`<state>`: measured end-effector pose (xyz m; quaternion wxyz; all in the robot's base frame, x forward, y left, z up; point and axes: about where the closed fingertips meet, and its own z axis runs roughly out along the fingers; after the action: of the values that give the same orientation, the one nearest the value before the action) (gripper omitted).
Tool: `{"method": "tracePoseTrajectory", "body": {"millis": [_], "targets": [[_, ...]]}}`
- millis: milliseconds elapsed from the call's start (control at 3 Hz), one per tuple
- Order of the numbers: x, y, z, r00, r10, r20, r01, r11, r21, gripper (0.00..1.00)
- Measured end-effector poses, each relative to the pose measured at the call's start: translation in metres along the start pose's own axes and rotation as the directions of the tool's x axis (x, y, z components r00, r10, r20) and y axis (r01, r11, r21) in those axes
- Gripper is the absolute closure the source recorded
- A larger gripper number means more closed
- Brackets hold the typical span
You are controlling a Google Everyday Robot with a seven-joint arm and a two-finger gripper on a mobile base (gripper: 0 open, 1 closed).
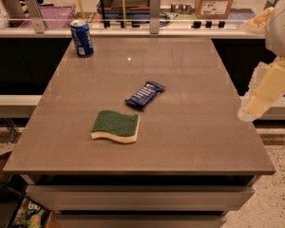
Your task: Move sponge near pepsi can
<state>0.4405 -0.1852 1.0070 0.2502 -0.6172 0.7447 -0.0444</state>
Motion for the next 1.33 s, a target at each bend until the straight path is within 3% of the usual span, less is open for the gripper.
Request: {"method": "tracePoseTrajectory", "body": {"millis": [333,667,1333], "targets": [[-0.004,0.002,0.024,0.997,0.007,0.083,-0.004,0.9991,-0.043,0.00],[-0.007,0.006,0.045,0.982,0.039,0.185,-0.026,0.9970,-0.073,0.00],[-0.027,0.015,0.078,0.926,0.095,0.364,-0.060,0.9925,-0.106,0.00]]}}
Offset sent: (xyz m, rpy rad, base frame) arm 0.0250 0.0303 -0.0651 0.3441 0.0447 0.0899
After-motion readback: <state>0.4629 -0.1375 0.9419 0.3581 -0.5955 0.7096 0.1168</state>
